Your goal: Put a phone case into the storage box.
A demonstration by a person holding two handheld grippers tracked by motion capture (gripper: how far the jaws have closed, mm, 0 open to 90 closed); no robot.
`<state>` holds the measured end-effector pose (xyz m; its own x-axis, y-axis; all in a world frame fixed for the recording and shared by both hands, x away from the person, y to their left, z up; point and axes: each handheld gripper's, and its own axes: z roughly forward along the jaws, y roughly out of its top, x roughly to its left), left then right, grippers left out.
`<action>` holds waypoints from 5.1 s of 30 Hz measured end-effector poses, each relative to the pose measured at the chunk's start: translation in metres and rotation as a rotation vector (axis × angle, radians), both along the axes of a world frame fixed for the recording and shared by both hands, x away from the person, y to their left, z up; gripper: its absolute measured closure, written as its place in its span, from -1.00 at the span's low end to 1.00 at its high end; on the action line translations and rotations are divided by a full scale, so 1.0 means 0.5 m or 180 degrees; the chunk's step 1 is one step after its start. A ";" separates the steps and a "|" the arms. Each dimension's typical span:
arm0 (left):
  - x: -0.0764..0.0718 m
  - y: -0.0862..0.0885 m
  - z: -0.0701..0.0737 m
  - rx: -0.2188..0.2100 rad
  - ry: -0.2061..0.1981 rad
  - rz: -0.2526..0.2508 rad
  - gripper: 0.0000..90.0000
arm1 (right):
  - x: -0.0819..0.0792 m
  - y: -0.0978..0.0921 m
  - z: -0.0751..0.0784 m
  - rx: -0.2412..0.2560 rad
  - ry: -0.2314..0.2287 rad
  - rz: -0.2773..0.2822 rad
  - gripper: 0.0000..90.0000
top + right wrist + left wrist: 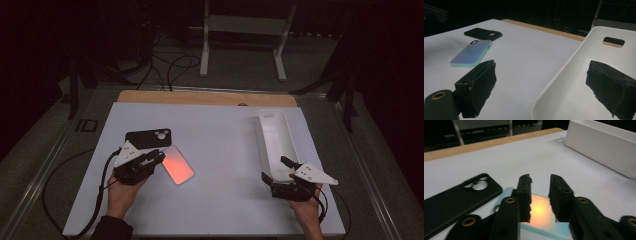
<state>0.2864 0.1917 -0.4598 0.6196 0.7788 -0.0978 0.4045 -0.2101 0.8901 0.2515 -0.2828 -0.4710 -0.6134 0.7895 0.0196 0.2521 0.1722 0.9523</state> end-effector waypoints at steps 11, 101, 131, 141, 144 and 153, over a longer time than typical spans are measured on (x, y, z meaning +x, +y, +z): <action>0.047 -0.079 -0.038 0.0173 0.0146 -0.0150 1.00 | 0.000 0.000 0.000 -0.0013 -0.0001 0.0001 -0.80; -0.104 0.101 -0.008 -0.0207 -0.0315 0.0327 0.01 | 0.007 0.008 0.001 -0.0077 -0.0032 0.0030 -0.80; -0.049 0.087 -0.043 0.0545 0.0420 0.0510 -1.00 | 0.006 0.010 0.000 -0.0061 -0.0027 0.0033 -0.80; 0.006 0.060 -0.075 0.1004 0.0945 0.0486 -0.98 | 0.007 0.007 0.000 -0.0064 -0.0023 0.0023 -0.80; 0.016 0.053 -0.084 0.1087 0.1064 0.0457 -0.97 | 0.008 0.007 0.000 -0.0062 -0.0020 0.0017 -0.80; 0.029 0.033 -0.097 0.1253 0.1183 0.0457 -0.84 | 0.008 0.005 0.002 -0.0060 -0.0031 0.0000 -0.80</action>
<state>0.3008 0.2082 -0.5083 0.4839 0.8747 0.0257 0.7252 -0.4173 0.5476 0.2552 -0.2803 -0.4702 -0.6134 0.7898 -0.0012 0.2429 0.1901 0.9512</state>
